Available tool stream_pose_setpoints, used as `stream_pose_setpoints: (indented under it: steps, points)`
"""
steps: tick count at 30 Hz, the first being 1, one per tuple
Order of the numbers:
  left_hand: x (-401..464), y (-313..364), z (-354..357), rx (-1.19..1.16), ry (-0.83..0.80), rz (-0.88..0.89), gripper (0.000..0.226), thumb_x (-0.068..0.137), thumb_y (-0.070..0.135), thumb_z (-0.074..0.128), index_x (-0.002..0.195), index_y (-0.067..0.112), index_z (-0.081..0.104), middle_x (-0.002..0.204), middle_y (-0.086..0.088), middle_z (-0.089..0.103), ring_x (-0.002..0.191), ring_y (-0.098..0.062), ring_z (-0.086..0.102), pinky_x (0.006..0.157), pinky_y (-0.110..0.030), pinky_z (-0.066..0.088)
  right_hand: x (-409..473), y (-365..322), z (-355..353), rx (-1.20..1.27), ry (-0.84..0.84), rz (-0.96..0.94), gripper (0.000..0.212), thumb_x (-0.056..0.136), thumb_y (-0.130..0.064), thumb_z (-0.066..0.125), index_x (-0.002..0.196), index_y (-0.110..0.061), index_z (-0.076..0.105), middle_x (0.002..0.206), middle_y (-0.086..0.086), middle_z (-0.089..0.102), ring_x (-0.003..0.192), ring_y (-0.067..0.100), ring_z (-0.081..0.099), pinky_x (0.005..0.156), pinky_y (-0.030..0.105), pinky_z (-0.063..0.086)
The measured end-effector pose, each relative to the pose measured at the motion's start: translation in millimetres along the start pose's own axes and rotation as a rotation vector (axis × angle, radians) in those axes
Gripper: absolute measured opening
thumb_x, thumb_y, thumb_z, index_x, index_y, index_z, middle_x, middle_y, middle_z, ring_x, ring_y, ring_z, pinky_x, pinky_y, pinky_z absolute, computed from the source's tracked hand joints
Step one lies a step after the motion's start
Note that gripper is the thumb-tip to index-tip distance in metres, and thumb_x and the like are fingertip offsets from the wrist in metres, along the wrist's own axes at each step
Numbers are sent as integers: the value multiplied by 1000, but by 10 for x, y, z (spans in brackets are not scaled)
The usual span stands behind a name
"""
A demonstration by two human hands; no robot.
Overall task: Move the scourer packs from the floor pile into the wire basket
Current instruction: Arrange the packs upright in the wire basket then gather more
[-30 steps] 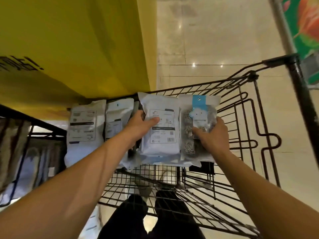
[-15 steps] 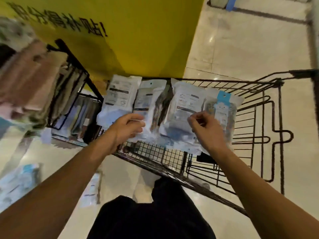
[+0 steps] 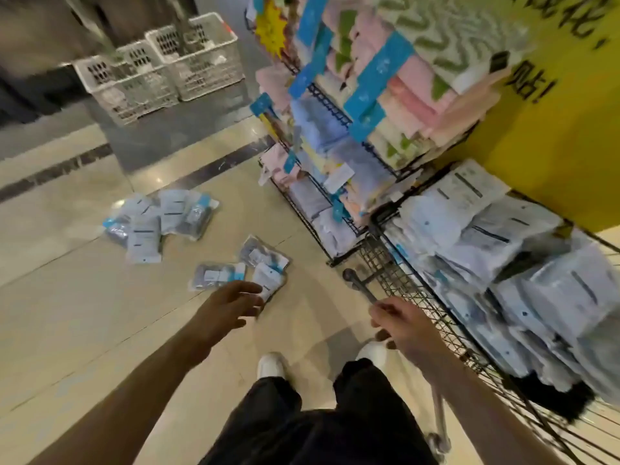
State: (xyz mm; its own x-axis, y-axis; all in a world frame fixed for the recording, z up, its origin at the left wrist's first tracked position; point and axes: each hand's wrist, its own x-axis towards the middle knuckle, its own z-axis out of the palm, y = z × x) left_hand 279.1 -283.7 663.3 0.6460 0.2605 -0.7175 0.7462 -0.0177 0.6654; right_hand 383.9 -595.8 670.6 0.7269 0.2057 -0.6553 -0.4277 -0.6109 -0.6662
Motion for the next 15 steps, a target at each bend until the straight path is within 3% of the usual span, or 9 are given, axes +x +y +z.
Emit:
stream_pose_setpoints:
  steps: [7,15]
  points:
    - [-559,-1004,-770,-201,244,-147,18,105,15,59,119,17,69,113,-9,76,114,-33,69,91,-39,51,146,-166,719,-201,-152,-11,8,100,-28,70,97,-23,75,88,0,79,67,12,72,65,30,54]
    - [-960,-1220,-807,-277,438,-188,17,105,20,59,118,25,68,113,-2,75,108,-21,71,89,-35,55,629,-312,1358,-385,-318,-32,9,101,-30,67,98,-23,71,92,2,77,73,19,71,70,35,55]
